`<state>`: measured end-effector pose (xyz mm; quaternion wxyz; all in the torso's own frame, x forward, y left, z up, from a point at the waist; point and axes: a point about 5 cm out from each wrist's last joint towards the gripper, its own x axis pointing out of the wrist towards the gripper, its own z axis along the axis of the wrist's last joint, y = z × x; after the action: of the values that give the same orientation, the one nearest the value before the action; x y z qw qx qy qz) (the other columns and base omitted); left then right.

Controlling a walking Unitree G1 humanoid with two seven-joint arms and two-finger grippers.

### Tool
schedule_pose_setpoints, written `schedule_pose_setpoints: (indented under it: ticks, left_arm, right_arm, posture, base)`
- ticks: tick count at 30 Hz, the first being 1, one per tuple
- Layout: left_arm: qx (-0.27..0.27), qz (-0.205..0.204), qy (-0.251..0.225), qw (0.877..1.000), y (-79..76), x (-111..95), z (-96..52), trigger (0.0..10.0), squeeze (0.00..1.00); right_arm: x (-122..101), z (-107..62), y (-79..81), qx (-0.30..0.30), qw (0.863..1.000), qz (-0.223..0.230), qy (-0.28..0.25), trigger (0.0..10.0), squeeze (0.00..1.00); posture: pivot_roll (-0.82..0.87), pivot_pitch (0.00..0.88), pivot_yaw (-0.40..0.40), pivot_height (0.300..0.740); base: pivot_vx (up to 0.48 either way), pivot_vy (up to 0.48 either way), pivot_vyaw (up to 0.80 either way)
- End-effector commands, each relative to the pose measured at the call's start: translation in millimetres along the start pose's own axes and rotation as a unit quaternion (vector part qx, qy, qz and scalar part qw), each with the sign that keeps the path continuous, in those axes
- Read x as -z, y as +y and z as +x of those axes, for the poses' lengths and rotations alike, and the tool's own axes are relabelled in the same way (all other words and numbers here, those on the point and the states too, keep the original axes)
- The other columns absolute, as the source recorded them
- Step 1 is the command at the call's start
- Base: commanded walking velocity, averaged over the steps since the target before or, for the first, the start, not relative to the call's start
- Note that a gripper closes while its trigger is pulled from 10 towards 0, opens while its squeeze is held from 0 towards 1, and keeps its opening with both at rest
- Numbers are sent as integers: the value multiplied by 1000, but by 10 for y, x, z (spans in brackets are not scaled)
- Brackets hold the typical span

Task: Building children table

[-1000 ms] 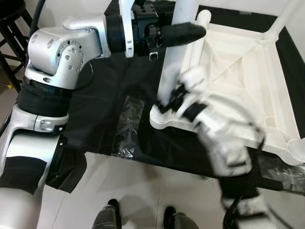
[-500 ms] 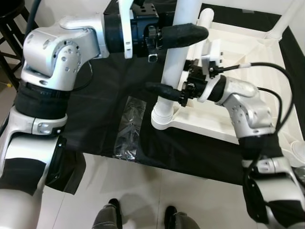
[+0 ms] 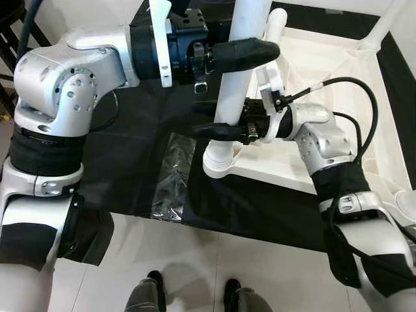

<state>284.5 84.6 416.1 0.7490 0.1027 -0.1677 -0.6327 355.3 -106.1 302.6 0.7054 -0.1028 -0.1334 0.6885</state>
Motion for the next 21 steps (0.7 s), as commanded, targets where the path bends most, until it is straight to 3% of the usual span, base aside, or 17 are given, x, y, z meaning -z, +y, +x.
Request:
schedule_pose_setpoints:
  ticks: [1, 4, 5, 6, 7, 8, 9, 10, 11, 12, 13, 14, 15, 18, 20, 21]
  left_arm:
    - [36, -9, 1, 999, -92, 17, -8, 10000, 1000]
    - [23, -15, -2, 1000, -58, 21, 5, 10000, 1000]
    - [13, -22, -5, 1000, -13, 16, 16, 10000, 0]
    - [5, -26, -7, 1000, 13, 11, 22, 10000, 0]
    - [5, -26, -7, 1000, 13, 11, 22, 10000, 0]
    - [-6, -30, -9, 999, 48, 0, 20, 10000, 0]
    - [-13, -33, -12, 999, 68, -11, 15, 10000, 0]
    - [-18, -35, -13, 999, 81, -24, 11, 10000, 0]
    - [-18, -35, -13, 999, 81, -24, 11, 10000, 0]
    - [-21, -36, -14, 999, 88, -32, 8, 10000, 0]
    - [-21, -36, -14, 999, 88, -32, 8, 10000, 0]
    - [-23, -37, -14, 999, 90, -22, 2, 10000, 0]
    - [-21, -37, -11, 999, 82, 6, 8, 10000, 0]
    - [-16, -35, -8, 999, 60, 43, 49, 10000, 0]
    - [-16, -35, -8, 999, 60, 43, 49, 10000, 0]
    - [-14, -33, -9, 999, 52, 20, 89, 10000, 0]
  right_arm:
    - [148, -42, 6, 41, 999, 19, -2, 0, 0]
    - [208, -54, 11, 86, 996, 19, -4, 0, 0]
    - [313, -42, 23, 156, 987, 41, 8, 0, 0]
    - [391, -41, 33, 204, 977, 55, 19, 0, 0]
    - [391, -41, 33, 204, 977, 55, 19, 0, 0]
    - [600, -2, 85, 359, 928, 70, 67, 0, 0]
    - [762, -41, 197, 482, 865, 89, 109, 0, 0]
    - [907, 4, 469, 514, 840, 119, 131, 0, 0]
    - [907, 4, 469, 514, 840, 119, 131, 0, 0]
    - [970, 31, 663, 524, 828, 142, 140, 0, 0]
    - [970, 31, 663, 524, 828, 142, 140, 0, 0]
    - [993, 187, 834, 499, 842, 151, 136, 0, 0]
    - [986, 304, 890, 485, 851, 156, 124, 0, 0]
    - [918, 408, 805, 485, 856, 143, 105, 0, 0]
    - [918, 408, 805, 485, 856, 143, 105, 0, 0]
    - [861, 403, 730, 494, 853, 135, 99, 0, 0]
  posture:
    - [121, 279, -26, 740]
    - [113, 281, -30, 740]
    - [112, 283, -35, 740]
    - [112, 284, -37, 740]
    - [112, 284, -37, 740]
    - [113, 284, -42, 740]
    - [115, 290, -47, 740]
    - [119, 295, -46, 740]
    - [119, 295, -46, 740]
    - [119, 295, -46, 740]
    - [119, 295, -46, 740]
    - [107, 288, -32, 740]
    - [109, 292, -28, 740]
    - [99, 284, -30, 740]
    - [99, 284, -30, 740]
    - [96, 285, -29, 740]
  base:
    - [0, 0, 0]
    - [0, 0, 0]
    - [0, 0, 0]
    - [0, 0, 0]
    - [0, 0, 0]
    - [0, 0, 0]
    - [0, 0, 0]
    - [0, 0, 0]
    - [0, 0, 0]
    - [0, 0, 0]
    - [0, 0, 0]
    - [0, 0, 0]
    - [0, 0, 0]
    - [0, 0, 0]
    - [0, 0, 0]
    - [0, 0, 0]
